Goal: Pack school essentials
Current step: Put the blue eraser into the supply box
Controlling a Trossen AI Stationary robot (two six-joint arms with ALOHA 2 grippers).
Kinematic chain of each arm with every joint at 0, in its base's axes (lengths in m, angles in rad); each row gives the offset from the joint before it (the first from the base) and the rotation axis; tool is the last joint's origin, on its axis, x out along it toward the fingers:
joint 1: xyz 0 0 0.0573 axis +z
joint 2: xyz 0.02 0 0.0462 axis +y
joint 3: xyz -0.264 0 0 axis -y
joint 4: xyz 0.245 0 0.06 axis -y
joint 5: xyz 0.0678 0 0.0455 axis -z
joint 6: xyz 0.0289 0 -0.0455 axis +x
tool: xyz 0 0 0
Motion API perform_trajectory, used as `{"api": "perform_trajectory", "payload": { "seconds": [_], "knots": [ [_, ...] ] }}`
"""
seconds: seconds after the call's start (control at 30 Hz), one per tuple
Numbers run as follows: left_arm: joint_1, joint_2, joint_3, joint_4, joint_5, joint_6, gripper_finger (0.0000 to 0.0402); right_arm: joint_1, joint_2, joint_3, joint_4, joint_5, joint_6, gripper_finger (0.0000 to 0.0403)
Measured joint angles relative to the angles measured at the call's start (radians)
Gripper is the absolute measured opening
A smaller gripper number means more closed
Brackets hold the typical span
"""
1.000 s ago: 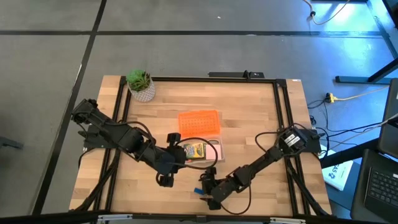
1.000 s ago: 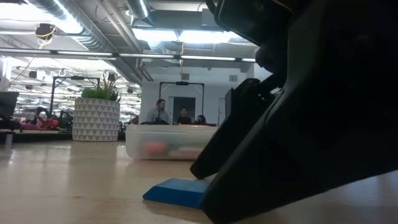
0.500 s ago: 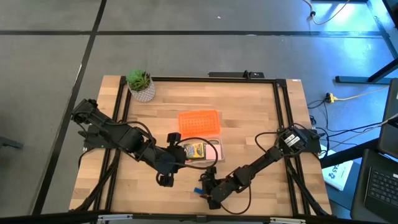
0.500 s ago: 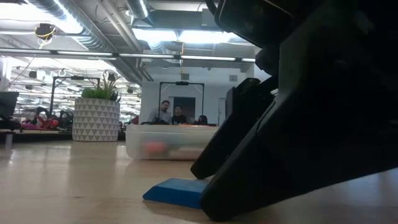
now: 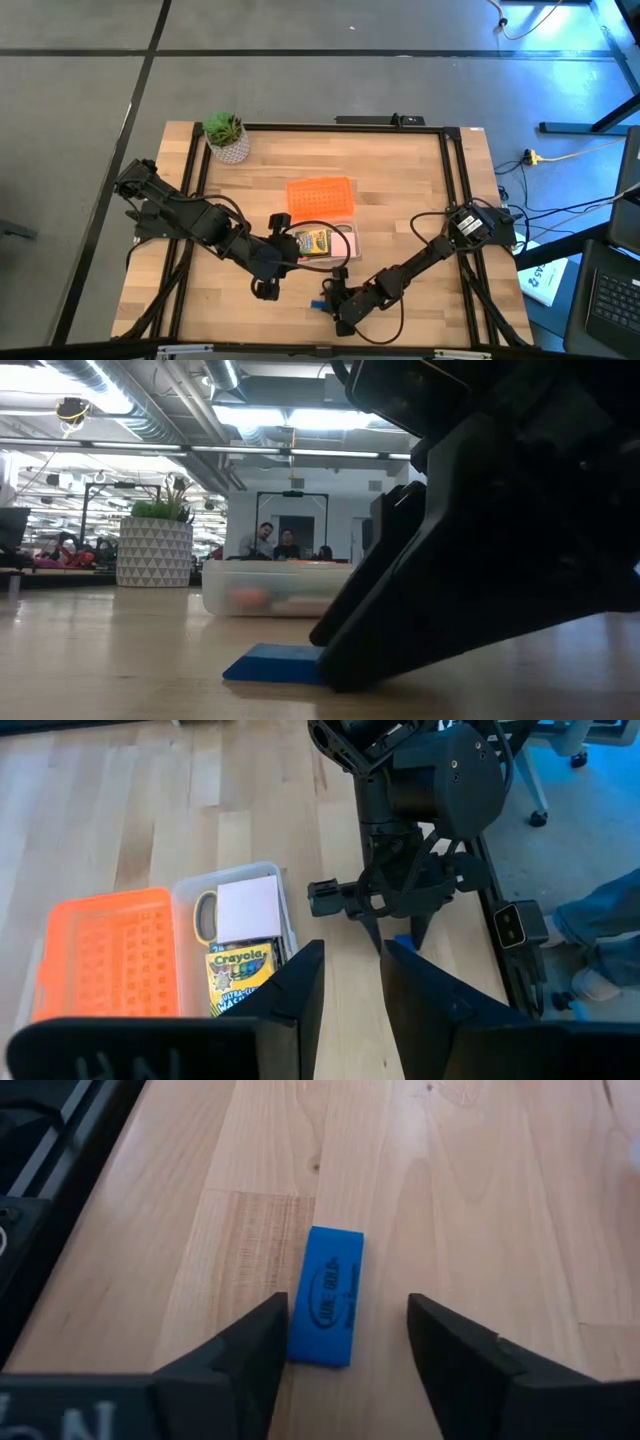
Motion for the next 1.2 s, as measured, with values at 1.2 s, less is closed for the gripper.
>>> {"api": "perform_trajectory", "payload": {
  "seconds": [1.2],
  "knots": [
    [0.0, 0.0, 0.0, 0.001, 0.0, 0.0, 0.0094, -0.003, -0.054, -0.006, -0.051, 0.013, 0.006, 0.0093]
  ]
}}
